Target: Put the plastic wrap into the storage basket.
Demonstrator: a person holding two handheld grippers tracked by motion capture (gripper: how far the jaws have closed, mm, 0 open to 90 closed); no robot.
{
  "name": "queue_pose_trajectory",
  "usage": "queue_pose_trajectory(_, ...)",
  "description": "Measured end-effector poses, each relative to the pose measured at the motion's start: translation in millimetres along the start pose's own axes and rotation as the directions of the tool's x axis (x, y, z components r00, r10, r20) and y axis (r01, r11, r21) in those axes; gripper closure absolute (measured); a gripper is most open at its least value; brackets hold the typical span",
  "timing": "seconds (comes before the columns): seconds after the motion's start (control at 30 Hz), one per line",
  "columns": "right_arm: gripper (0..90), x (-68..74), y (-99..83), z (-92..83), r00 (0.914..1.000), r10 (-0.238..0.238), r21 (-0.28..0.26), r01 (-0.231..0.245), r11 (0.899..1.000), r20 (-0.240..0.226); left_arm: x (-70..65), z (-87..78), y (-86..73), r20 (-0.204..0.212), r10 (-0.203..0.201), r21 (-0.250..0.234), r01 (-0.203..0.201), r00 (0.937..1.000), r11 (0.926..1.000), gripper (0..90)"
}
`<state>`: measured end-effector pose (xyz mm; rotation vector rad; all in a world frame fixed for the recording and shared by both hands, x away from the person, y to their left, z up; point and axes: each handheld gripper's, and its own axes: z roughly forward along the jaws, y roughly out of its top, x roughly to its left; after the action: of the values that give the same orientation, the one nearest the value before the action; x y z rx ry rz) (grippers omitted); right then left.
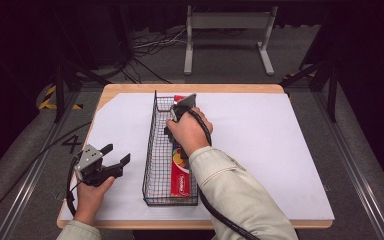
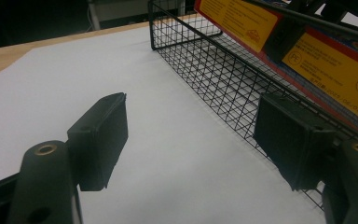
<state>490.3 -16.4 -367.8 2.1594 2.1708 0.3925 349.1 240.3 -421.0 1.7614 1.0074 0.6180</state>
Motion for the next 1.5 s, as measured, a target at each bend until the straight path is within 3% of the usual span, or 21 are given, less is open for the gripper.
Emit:
queue_pose_trajectory(1.07, 37.0, 3.8, -0.9, 14.9, 0.9992, -0.012, 0.012, 0.012, 1.000, 0.037, 0.3, 0.4, -0.1, 0.000, 0.001, 0.002, -0.001, 1.0000, 1.0000, 26.4)
queue_pose_trajectory(1.17, 32.0, 5.5, -1.4, 15.8, 0.9993, -0.020, 0.006, 0.020, 1.000, 0.031, 0.2, 0.2, -0.1, 0.001, 0.000, 0.001, 0.000, 1.0000, 1.0000, 26.4)
queue_pose_trajectory(1.2, 30.3, 6.4, -0.9, 14.1, 0.9999, -0.010, -0.001, 0.010, 1.000, 0.011, 0.2, 0.2, -0.1, 0.000, 0.001, 0.003, -0.001, 1.0000, 1.0000, 26.4)
queue_pose_trajectory(1.5, 28.2, 8.8, -0.7, -3.8, 0.9994, -0.034, -0.038, 0.035, 0.999, 0.004, -0.7, 0.5, 0.1, 0.003, 0.001, 0.001, -0.001, 1.0000, 1.0000, 26.3)
